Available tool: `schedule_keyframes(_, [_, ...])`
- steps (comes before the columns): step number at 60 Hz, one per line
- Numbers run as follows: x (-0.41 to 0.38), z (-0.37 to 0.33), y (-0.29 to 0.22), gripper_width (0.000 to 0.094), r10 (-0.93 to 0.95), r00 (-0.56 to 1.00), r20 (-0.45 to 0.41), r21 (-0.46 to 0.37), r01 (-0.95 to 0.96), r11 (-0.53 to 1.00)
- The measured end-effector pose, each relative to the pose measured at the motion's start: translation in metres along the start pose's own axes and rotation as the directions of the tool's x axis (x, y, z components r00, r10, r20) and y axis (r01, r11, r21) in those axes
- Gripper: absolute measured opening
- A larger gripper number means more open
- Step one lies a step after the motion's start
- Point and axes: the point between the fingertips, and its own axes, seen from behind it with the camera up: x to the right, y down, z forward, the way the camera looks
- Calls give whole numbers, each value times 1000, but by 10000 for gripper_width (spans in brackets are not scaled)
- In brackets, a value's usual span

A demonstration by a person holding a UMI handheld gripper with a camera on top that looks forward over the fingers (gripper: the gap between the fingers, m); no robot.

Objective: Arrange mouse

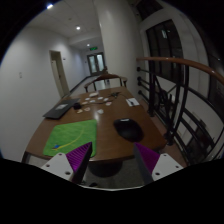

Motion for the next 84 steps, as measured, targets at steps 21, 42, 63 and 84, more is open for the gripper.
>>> schedule_keyframes(21, [85,103,-17,843,-92,994,-54,-16,91,996])
schedule_keyframes(42, [79,197,-56,493,-80,997,-11,-62,79,995])
schedule_keyframes(63, [77,178,-75,253,16,999,-34,51,-14,999])
schedule_keyframes(84, [-143,70,-191,253,-156,987,44,353,131,926])
